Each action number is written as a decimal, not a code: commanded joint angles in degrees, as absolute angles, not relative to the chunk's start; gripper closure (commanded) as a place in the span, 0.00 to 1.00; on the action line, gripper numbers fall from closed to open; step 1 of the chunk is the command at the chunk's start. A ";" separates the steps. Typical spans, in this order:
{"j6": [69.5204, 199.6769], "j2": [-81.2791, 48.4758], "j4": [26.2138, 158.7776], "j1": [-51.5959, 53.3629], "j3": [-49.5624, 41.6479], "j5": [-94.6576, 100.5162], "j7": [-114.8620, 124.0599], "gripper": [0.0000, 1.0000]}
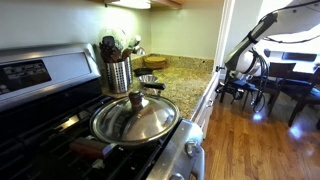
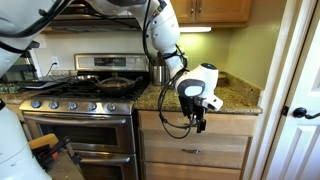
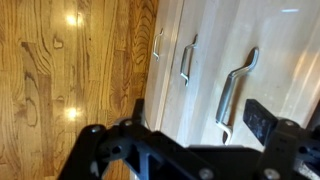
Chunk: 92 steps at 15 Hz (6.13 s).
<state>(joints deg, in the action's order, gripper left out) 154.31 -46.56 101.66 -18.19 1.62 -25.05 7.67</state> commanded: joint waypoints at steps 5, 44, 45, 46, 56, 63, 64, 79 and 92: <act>155.77 -50.23 98.59 -16.89 1.20 -25.21 8.95 0.00; 158.22 -50.13 104.60 -12.86 -6.25 -17.07 7.31 0.93; 158.38 -49.84 105.98 -12.74 -7.53 -15.18 6.92 0.93; 158.40 -50.34 107.13 -12.40 -9.41 -12.92 6.68 0.93; 159.22 -50.34 109.87 -13.25 -11.30 -6.10 5.74 0.52; 154.55 -41.47 112.63 -15.85 -4.57 -11.67 4.55 0.07; 152.93 -39.92 112.96 -16.54 -3.62 -12.70 4.08 0.02; 145.48 -37.33 106.13 -14.90 0.40 -26.78 8.84 0.00; 138.99 -46.96 96.58 -10.21 -4.28 -23.06 20.18 0.00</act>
